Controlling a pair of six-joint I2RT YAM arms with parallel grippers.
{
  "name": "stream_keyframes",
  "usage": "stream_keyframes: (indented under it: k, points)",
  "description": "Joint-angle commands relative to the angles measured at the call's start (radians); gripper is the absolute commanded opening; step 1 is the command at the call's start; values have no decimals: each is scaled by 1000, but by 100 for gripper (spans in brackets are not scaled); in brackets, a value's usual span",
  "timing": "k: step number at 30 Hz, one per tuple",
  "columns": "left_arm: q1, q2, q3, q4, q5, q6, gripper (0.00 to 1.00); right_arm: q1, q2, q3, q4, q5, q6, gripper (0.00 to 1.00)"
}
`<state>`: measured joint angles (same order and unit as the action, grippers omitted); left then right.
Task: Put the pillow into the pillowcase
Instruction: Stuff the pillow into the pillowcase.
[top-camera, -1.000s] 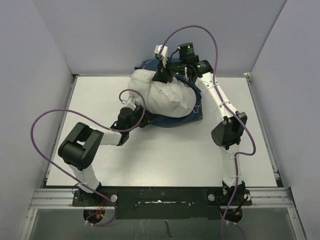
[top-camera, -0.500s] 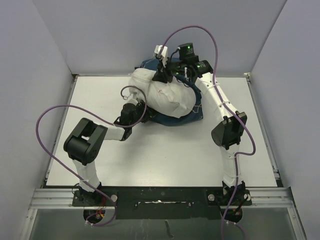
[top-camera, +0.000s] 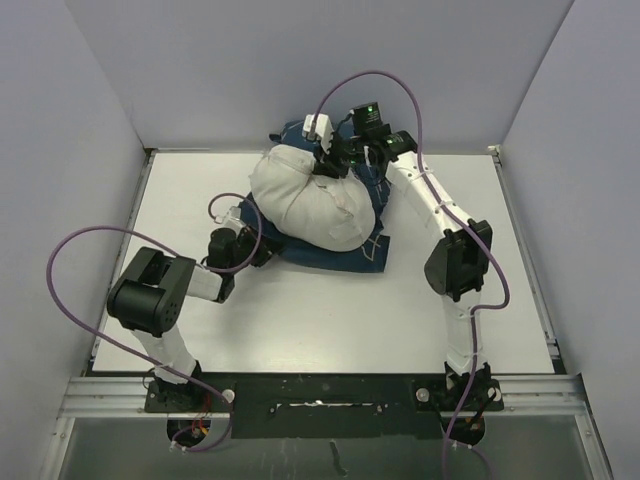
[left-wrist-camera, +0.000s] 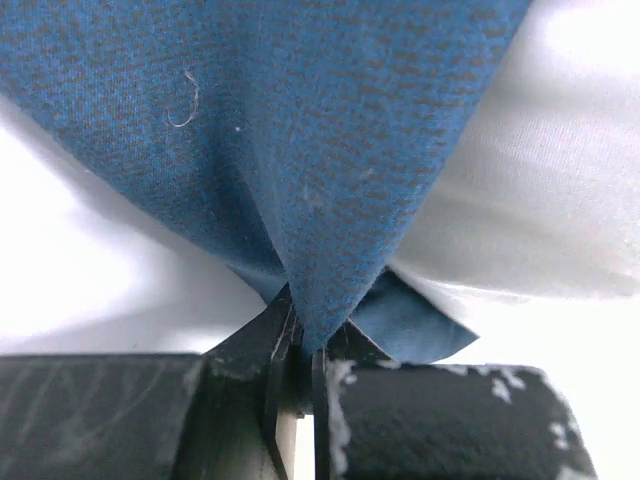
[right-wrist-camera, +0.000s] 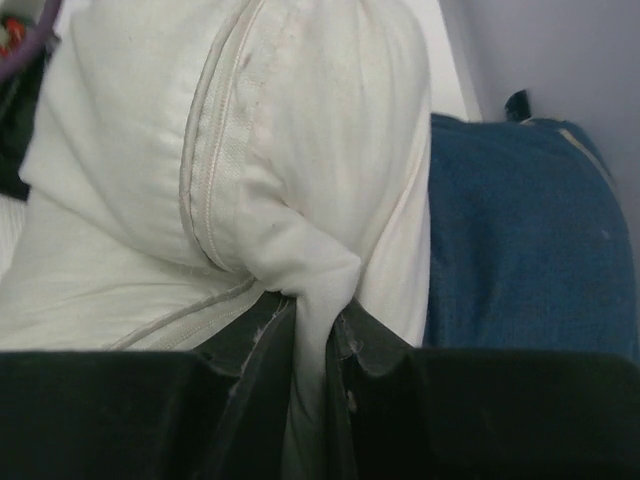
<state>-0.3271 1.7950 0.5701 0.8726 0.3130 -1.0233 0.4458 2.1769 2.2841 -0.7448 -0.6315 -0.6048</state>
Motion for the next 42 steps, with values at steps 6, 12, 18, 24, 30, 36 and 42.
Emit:
stream_keyframes:
  k: [6,12,18,24,30,36,42]
  points:
    - [88,-202,-142,152,219,-11,0,-12,-157,-290,-141,-92,-336,0]
    - [89,-229,-87,140,270,-12,0,54,-158,-202,-373,-473,-365,53]
    - [90,-270,-46,123,267,-20,0,108,-87,7,-335,-524,-122,98]
    - [87,-302,-15,109,256,-28,0,229,-98,-163,-47,-158,186,98]
    - [88,-336,-4,120,271,-58,0,265,44,-195,-42,159,224,60]
    - [119,-531,-115,1,310,-61,0,120,203,-158,94,531,4,0]
    - [167,-705,-181,-151,311,-55,0,87,216,-258,169,603,-138,0]
